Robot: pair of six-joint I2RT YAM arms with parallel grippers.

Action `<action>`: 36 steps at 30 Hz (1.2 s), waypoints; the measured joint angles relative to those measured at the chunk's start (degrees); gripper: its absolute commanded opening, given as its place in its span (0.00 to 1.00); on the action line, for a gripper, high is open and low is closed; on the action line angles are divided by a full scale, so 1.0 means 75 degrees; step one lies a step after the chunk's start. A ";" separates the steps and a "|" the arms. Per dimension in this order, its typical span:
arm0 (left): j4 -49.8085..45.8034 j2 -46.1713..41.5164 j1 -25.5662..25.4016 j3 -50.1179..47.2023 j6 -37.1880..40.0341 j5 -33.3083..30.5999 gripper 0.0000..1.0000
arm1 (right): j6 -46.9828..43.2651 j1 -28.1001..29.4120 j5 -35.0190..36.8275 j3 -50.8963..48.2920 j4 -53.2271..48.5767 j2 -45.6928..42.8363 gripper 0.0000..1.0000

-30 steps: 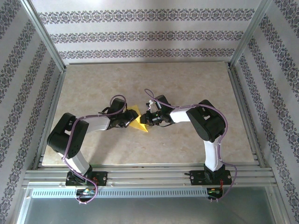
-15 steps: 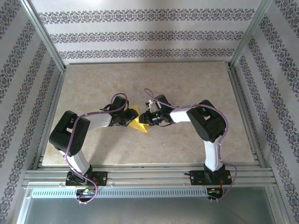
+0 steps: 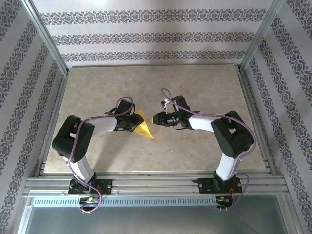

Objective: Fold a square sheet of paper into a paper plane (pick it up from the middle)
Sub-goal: Fourth fold the wing at the center of the table.

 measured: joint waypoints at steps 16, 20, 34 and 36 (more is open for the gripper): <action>-0.0213 0.0175 0.0000 0.0289 0.0012 0.0006 0.46 | -0.0440 0.0592 -0.0702 0.0571 -0.0189 0.0796 0.16; -0.0294 0.0204 0.0000 0.0341 0.0035 0.0006 0.47 | -0.0440 0.0592 -0.0761 0.0705 -0.0189 0.1020 0.15; -0.0571 0.0315 0.0000 0.0545 0.0163 0.0029 0.48 | -0.0443 0.0589 -0.0717 0.0720 -0.0405 0.1288 0.15; -0.0606 0.0329 0.0000 0.0577 0.0181 0.0032 0.48 | -0.0443 0.0586 -0.0670 0.0731 -0.0446 0.1320 0.15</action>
